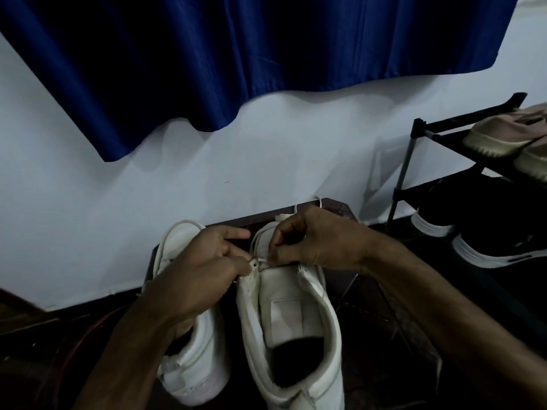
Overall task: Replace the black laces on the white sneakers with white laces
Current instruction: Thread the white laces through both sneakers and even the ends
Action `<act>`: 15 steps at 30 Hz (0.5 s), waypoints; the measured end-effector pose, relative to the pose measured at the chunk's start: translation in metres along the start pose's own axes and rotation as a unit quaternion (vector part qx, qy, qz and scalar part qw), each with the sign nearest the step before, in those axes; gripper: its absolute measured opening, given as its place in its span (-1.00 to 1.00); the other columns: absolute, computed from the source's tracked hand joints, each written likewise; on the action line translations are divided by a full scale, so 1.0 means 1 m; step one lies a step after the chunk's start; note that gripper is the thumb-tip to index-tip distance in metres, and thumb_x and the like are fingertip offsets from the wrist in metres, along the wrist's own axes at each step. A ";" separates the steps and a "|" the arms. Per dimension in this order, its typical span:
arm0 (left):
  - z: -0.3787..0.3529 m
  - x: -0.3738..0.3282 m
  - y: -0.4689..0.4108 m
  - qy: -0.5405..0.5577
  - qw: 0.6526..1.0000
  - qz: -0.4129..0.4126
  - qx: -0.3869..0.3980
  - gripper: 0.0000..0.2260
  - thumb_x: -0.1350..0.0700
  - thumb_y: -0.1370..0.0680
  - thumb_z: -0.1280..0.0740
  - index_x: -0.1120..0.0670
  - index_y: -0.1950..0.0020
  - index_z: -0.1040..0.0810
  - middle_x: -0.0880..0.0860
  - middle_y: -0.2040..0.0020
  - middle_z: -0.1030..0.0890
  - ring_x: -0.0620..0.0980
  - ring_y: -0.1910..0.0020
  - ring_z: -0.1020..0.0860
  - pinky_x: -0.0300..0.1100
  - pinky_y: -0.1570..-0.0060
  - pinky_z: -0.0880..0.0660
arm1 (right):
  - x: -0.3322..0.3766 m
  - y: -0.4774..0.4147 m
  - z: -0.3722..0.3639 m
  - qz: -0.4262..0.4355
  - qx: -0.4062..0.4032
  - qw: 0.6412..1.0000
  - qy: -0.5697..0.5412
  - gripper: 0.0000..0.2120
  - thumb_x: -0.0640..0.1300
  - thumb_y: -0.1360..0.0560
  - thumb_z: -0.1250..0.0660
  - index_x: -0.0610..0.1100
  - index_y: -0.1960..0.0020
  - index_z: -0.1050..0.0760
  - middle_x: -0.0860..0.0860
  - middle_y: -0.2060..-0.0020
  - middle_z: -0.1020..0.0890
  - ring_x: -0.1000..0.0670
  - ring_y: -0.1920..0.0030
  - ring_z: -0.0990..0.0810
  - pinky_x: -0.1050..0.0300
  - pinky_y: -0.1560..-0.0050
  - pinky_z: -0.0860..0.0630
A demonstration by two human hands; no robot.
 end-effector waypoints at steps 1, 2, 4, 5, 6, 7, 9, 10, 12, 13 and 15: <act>-0.001 0.000 0.000 0.001 1.000 -0.002 -0.002 -0.60 0.48 -0.45 -0.32 0.11 -0.19 -0.51 0.14 0.18 -0.68 -0.02 0.25 -0.60 -0.17 0.20 -0.44 | -0.001 0.000 0.000 -0.001 0.000 1.000 0.006 -0.95 -0.23 -0.44 -0.47 -0.22 0.13 -0.68 -0.08 0.18 -0.72 -0.04 0.10 -0.68 0.04 -0.06 -0.60; -0.002 -0.001 0.001 0.001 1.000 -0.004 -0.003 -0.60 0.48 -0.45 -0.32 0.12 -0.20 -0.51 0.13 0.19 -0.68 -0.03 0.26 -0.59 -0.18 0.21 -0.44 | -0.001 0.000 -0.001 -0.001 0.000 1.000 0.006 -0.95 -0.23 -0.44 -0.47 -0.22 0.15 -0.67 -0.05 0.20 -0.72 -0.04 0.11 -0.68 0.07 -0.05 -0.60; -0.003 -0.003 0.003 0.000 1.000 -0.009 -0.006 -0.59 0.48 -0.45 -0.32 0.14 -0.22 -0.51 0.11 0.22 -0.65 -0.06 0.31 -0.57 -0.22 0.26 -0.42 | 0.000 0.000 -0.003 0.000 -0.002 1.000 -0.002 -0.96 -0.24 -0.43 -0.48 -0.21 0.18 -0.65 -0.01 0.27 -0.69 0.07 0.23 -0.63 0.19 0.04 -0.57; -0.004 -0.003 0.004 0.000 1.000 -0.010 -0.007 -0.60 0.48 -0.45 -0.32 0.15 -0.23 -0.51 0.10 0.22 -0.64 -0.09 0.33 -0.56 -0.24 0.28 -0.41 | 0.000 0.001 -0.004 -0.001 -0.006 1.000 -0.002 -0.96 -0.24 -0.42 -0.48 -0.21 0.19 -0.64 0.00 0.30 -0.67 0.14 0.27 -0.59 0.22 0.10 -0.54; -0.004 -0.004 0.004 0.001 1.000 -0.012 -0.008 -0.60 0.48 -0.46 -0.31 0.15 -0.23 -0.51 0.09 0.23 -0.64 -0.12 0.35 -0.55 -0.26 0.30 -0.40 | 0.001 0.000 -0.005 -0.003 -0.009 1.000 0.003 -0.95 -0.24 -0.42 -0.48 -0.21 0.20 -0.64 -0.01 0.31 -0.66 0.18 0.28 -0.56 0.25 0.15 -0.52; -0.004 -0.004 0.005 0.001 1.000 -0.013 -0.009 -0.60 0.48 -0.46 -0.31 0.15 -0.23 -0.51 0.07 0.24 -0.64 -0.14 0.37 -0.55 -0.27 0.31 -0.40 | 0.001 0.000 -0.005 -0.005 -0.011 1.000 0.010 -0.95 -0.22 -0.41 -0.48 -0.20 0.20 -0.64 0.00 0.31 -0.66 0.20 0.30 -0.55 0.28 0.20 -0.50; -0.003 -0.006 0.006 -0.002 1.000 -0.020 -0.016 -0.60 0.47 -0.46 -0.32 0.14 -0.22 -0.52 0.02 0.30 -0.64 -0.19 0.39 -0.56 -0.29 0.30 -0.41 | 0.002 -0.002 -0.006 -0.007 -0.014 1.000 0.027 -0.94 -0.19 -0.41 -0.49 -0.16 0.21 -0.64 0.04 0.32 -0.65 0.23 0.33 -0.52 0.34 0.27 -0.46; -0.002 -0.007 0.006 -0.001 0.999 -0.025 -0.020 -0.60 0.47 -0.46 -0.32 0.14 -0.22 -0.52 0.00 0.32 -0.64 -0.20 0.40 -0.56 -0.29 0.30 -0.41 | 0.003 -0.002 -0.005 -0.007 -0.015 0.999 0.038 -0.94 -0.18 -0.41 -0.50 -0.13 0.22 -0.64 0.06 0.33 -0.64 0.23 0.34 -0.52 0.35 0.27 -0.45; -0.003 -0.009 0.008 0.000 0.999 -0.033 -0.023 -0.61 0.48 -0.46 -0.32 0.13 -0.20 -0.52 0.01 0.32 -0.64 -0.22 0.41 -0.56 -0.33 0.31 -0.43 | 0.007 -0.003 -0.006 -0.001 -0.018 0.998 0.066 -0.89 -0.14 -0.41 -0.50 -0.04 0.27 -0.60 0.10 0.33 -0.63 0.22 0.32 -0.53 0.30 0.25 -0.48; -0.005 -0.011 0.008 0.000 0.999 -0.038 -0.022 -0.62 0.48 -0.46 -0.32 0.13 -0.19 -0.51 0.00 0.33 -0.64 -0.23 0.41 -0.56 -0.36 0.32 -0.43 | 0.009 -0.003 -0.008 0.004 -0.021 0.996 0.083 -0.87 -0.13 -0.41 -0.49 -0.01 0.28 -0.59 0.10 0.33 -0.63 0.19 0.30 -0.55 0.26 0.22 -0.51; -0.007 -0.013 0.009 -0.006 0.998 -0.050 -0.023 -0.64 0.46 -0.47 -0.33 0.12 -0.17 -0.52 -0.02 0.38 -0.65 -0.22 0.40 -0.57 -0.34 0.30 -0.45 | 0.014 -0.004 -0.012 0.015 -0.034 0.993 0.111 -0.89 -0.12 -0.42 -0.48 -0.02 0.27 -0.59 0.06 0.30 -0.65 0.11 0.23 -0.60 0.16 0.14 -0.54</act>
Point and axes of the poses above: each hand's wrist, its own y-axis away from the middle knuckle, its own z-axis out of the back of the hand, x = y × z, the point moved 10 cm from there along -y, towards the middle knuckle
